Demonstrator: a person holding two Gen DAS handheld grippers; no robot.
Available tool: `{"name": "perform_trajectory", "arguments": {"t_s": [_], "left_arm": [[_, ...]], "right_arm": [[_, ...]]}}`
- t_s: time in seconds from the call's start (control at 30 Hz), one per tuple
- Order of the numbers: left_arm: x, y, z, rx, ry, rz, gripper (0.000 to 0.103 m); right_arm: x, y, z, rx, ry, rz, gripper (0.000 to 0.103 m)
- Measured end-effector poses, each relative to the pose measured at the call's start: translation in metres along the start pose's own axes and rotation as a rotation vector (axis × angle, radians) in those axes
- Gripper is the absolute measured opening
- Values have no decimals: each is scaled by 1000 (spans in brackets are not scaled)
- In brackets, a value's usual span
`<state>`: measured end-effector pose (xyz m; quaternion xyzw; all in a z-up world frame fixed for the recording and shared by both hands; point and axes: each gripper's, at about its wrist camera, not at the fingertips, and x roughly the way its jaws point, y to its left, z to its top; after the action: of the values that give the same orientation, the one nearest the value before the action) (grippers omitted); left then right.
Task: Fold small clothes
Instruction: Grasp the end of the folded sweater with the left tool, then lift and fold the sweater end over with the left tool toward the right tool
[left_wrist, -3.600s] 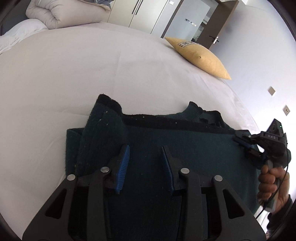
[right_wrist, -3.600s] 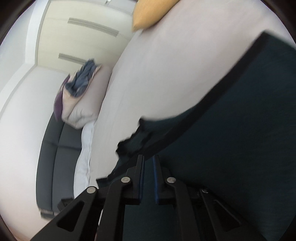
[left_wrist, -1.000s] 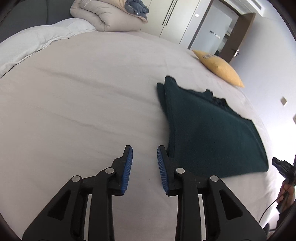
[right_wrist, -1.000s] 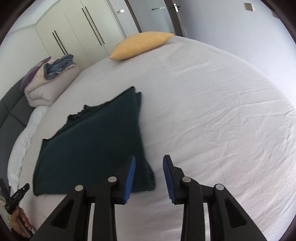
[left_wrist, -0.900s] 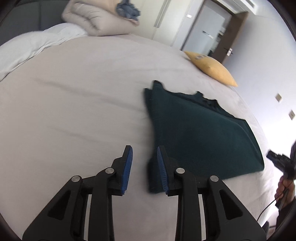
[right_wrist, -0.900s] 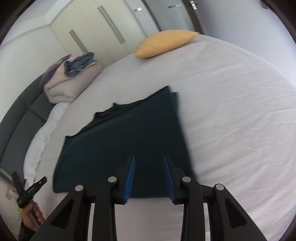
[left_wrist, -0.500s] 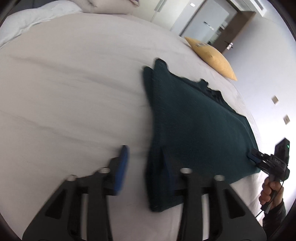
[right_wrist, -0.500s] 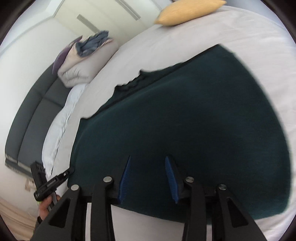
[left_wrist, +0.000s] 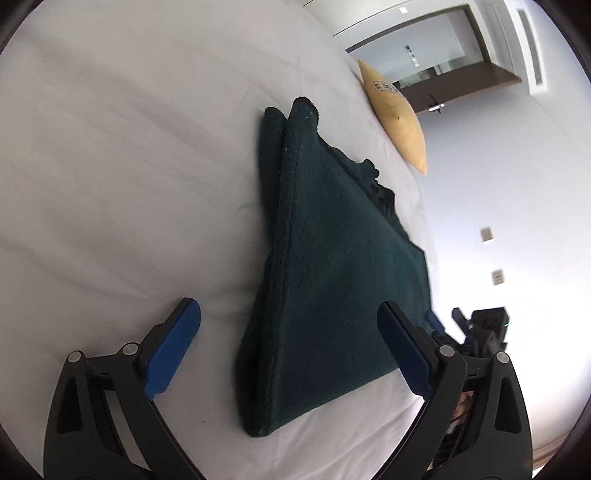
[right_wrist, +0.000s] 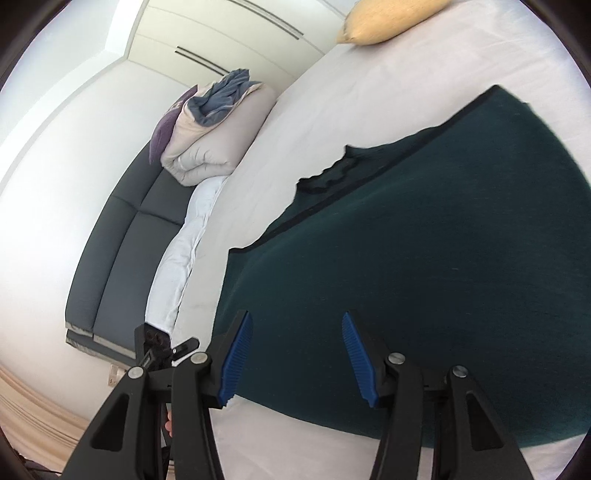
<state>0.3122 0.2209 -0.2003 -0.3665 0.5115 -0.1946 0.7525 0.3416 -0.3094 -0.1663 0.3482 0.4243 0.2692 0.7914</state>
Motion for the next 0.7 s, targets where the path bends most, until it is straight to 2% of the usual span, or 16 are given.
{"name": "perform_trajectory", "arguments": {"t_s": [0.2,0.3,0.33,0.4,0.47,0.6,0.7], "left_arm": [[19,-10,9,-22,109,-41,96],[27,-14,6,-30,113,-44,95],[27,-13,6,-52,103,-65,90],[28,-7,3,-99,115,-97,49],[31,0,-4,-120,133,-84,29],[30,5,-11,-118,132,-101,24],[23,3,-13,-109,117,-88,17]], "right_arm": [[36,17,14,2,60,66,55],[56,24,17,16,86,80,55],[60,25,17,17,96,83,55],[73,31,18,10,117,79,55],[83,36,18,0,135,81,55],[108,45,22,-6,181,82,55],[131,40,23,3,254,-4,55]]}}
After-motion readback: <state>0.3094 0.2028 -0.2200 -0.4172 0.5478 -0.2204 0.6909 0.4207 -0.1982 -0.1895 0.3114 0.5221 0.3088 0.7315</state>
